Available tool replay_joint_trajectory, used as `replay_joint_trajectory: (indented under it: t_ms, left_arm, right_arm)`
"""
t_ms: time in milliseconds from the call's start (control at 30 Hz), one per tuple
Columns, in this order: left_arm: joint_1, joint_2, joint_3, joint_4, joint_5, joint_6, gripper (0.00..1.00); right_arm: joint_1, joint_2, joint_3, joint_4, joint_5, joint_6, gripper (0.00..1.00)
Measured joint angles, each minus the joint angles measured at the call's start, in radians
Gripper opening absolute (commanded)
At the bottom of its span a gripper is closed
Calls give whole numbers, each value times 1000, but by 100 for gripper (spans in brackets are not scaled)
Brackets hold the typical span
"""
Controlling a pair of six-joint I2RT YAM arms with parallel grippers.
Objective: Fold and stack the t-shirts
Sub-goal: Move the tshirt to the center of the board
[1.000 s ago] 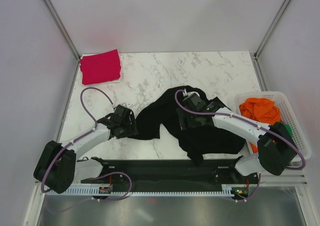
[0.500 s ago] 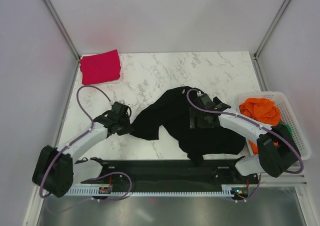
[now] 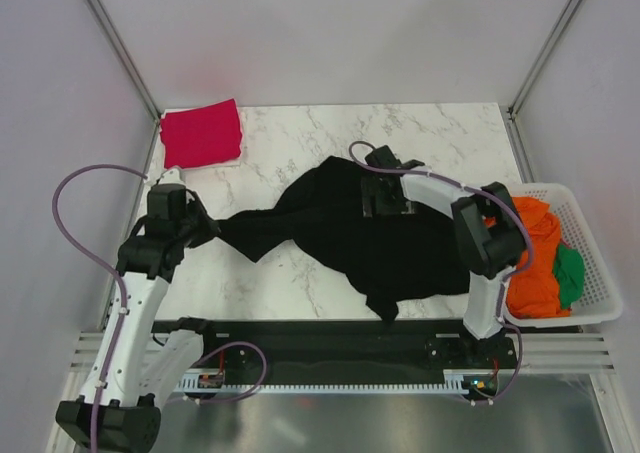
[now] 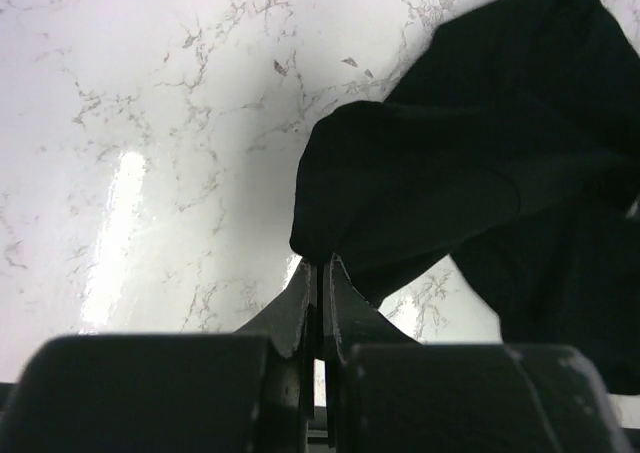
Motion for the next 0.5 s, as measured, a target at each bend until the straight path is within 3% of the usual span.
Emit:
replay_joint_trajectory:
  t_ms: [133,267,400,500]
  left_arm:
    - [19,-13,72,-67,-13,27,2]
    - [26,-36,104,-79,-34,37,2]
    - [32,-42,99,-99,-40,37,2]
    - [34,-44,69,-92,-24,37,2]
  right_arm:
    - [0,220,346,-59,57,-66,98]
    - [32,282,542,-64,88,-169,98]
    - [116,201,573,-61,169,-246,98]
    - [169,68,472,-58,178,-216,98]
